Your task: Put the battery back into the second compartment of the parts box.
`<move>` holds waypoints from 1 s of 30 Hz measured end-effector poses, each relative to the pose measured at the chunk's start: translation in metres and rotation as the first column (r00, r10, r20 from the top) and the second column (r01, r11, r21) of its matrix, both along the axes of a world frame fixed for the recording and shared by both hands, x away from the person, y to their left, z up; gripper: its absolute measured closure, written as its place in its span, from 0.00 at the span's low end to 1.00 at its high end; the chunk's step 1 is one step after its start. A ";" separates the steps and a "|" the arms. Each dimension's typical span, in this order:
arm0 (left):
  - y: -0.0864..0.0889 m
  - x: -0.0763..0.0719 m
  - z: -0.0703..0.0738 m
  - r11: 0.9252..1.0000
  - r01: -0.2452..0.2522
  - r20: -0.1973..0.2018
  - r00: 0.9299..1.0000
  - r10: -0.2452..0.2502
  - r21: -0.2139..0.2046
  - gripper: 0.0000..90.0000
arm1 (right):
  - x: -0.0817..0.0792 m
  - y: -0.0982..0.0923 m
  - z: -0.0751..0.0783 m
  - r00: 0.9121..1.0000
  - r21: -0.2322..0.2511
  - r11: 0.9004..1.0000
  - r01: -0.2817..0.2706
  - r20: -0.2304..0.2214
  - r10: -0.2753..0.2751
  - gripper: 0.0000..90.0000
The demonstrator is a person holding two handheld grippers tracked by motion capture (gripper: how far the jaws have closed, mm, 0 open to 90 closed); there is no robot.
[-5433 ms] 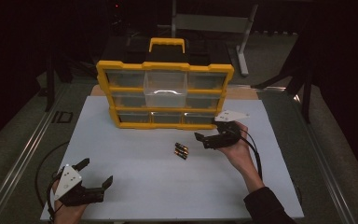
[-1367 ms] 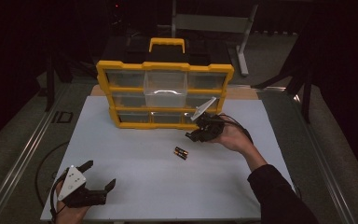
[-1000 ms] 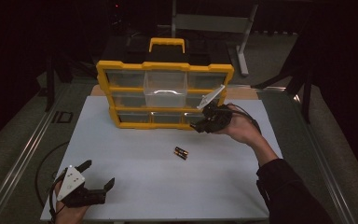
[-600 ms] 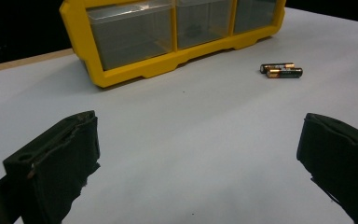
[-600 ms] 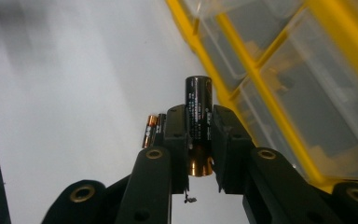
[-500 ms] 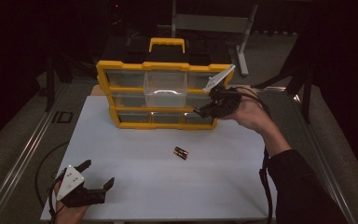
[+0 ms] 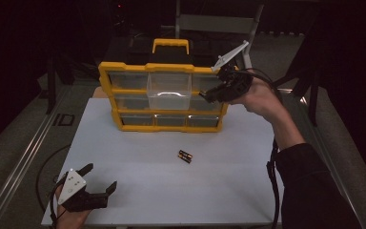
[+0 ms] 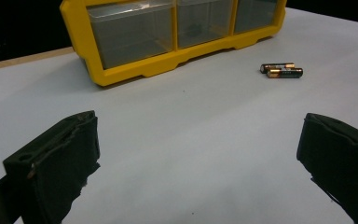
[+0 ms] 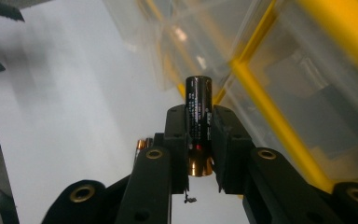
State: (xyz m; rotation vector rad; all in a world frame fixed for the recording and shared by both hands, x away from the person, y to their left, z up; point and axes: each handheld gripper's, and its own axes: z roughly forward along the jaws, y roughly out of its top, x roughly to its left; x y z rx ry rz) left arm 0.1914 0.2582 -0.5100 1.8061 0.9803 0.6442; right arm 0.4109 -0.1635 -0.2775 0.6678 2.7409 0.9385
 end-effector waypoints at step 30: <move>0.000 0.000 0.000 1.000 0.005 -0.003 1.000 -0.005 0.006 0.00 | 0.013 0.048 0.021 0.994 0.237 0.968 0.082 0.046 -0.095 0.25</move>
